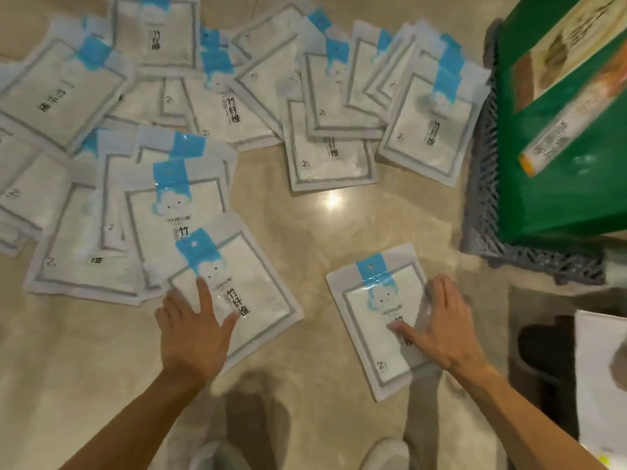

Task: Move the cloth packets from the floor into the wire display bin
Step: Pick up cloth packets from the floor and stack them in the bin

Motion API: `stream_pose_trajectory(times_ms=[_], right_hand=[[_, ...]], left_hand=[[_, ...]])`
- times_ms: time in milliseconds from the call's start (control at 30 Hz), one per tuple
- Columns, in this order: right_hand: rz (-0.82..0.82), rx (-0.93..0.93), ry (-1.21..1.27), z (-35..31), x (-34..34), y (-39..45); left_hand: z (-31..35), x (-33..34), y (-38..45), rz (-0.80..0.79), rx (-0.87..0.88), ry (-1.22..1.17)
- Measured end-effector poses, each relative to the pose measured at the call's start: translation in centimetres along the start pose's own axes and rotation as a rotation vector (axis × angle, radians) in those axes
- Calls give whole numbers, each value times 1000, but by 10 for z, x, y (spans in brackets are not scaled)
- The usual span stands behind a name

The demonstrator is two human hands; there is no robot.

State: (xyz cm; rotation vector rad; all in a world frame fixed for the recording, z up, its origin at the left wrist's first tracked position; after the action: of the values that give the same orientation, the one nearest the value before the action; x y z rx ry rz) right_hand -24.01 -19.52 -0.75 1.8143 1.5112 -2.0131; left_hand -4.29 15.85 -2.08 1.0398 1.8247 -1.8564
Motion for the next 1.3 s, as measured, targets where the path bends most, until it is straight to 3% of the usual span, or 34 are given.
stream_pose_trajectory(times_ms=[100, 200, 267, 367, 467, 567, 767, 1000, 1300], right_hand=[[69, 59, -5, 4, 21, 24], [103, 170, 191, -3, 17, 47], [126, 202, 380, -10, 10, 58], [56, 253, 495, -16, 7, 64], [-16, 266, 536, -14, 4, 68], [-40, 281, 744, -7, 0, 70], [-152, 207, 1161, -18, -22, 60], [-60, 123, 1169, -46, -83, 19], [-117, -29, 1195, -112, -250, -91]], left_hand=[[12, -3, 23, 117, 81, -121], [27, -22, 31, 234, 226, -489], [36, -37, 37, 215, 154, -770], [52, -51, 44, 183, 29, -994], [59, -53, 45, 147, -8, -1075], [57, -54, 43, 96, 0, -1123], [43, -47, 46, -197, 114, -1313], [23, -93, 19, -217, 215, -1404], [-24, -238, -111, -172, 294, -1533]])
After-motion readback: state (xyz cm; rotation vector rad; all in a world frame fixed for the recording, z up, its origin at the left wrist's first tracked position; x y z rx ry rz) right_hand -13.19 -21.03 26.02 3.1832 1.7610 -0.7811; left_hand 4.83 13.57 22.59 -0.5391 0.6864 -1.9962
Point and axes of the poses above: each hand's wrist, its own y-axis towards the middle knuckle, its own x-axis out of the palm, z = x × y, the point moved 2 cm from there along y, towards the middle knuckle, and after that the axes turned 7 degrees about -z, right-handed, at the moved point
